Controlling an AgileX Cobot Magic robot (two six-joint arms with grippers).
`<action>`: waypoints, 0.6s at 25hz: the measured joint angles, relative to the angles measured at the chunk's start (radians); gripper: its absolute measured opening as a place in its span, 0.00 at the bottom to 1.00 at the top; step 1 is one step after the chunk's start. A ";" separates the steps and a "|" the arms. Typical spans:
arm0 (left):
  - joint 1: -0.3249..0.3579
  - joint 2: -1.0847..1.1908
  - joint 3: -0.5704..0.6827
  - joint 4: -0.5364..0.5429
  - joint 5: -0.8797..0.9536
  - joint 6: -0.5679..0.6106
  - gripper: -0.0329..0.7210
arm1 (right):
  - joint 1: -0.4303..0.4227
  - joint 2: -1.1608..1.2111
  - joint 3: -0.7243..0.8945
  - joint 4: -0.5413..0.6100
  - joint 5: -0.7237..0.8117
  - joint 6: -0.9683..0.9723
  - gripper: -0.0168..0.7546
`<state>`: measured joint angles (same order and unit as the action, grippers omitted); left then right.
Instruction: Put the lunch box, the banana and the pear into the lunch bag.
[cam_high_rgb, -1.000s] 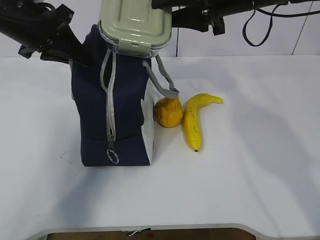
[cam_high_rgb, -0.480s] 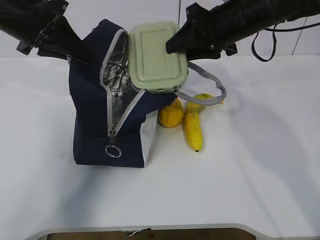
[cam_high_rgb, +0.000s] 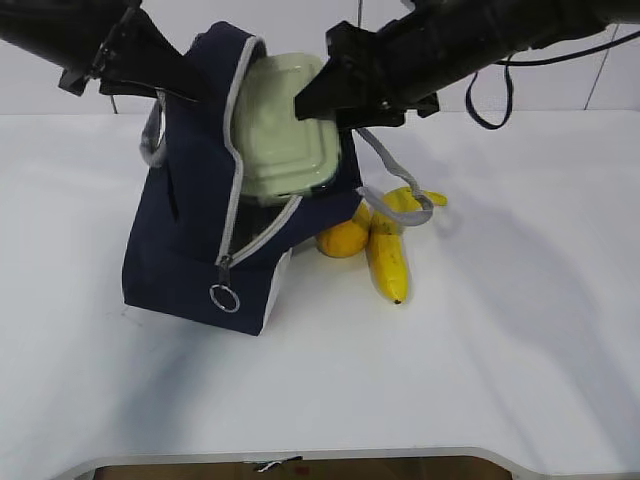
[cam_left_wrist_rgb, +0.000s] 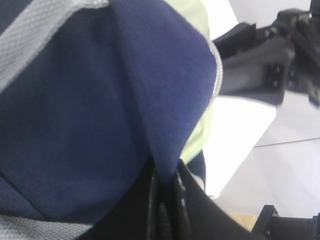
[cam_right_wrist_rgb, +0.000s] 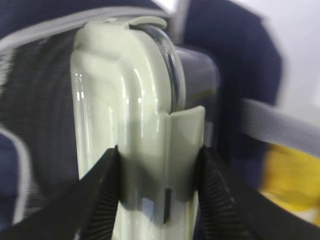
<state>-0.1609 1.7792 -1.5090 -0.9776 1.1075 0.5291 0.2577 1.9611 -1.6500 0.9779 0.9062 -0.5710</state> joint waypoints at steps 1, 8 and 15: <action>-0.002 0.006 0.000 -0.006 0.000 0.006 0.06 | 0.015 0.005 0.000 0.015 -0.002 0.000 0.49; -0.004 0.031 0.000 -0.036 -0.002 0.041 0.06 | 0.067 0.085 -0.001 0.090 -0.018 0.002 0.49; -0.004 0.031 0.000 -0.038 -0.008 0.045 0.06 | 0.071 0.190 -0.006 0.197 -0.039 -0.018 0.49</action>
<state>-0.1647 1.8100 -1.5090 -1.0154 1.0996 0.5742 0.3284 2.1514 -1.6561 1.1747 0.8668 -0.5891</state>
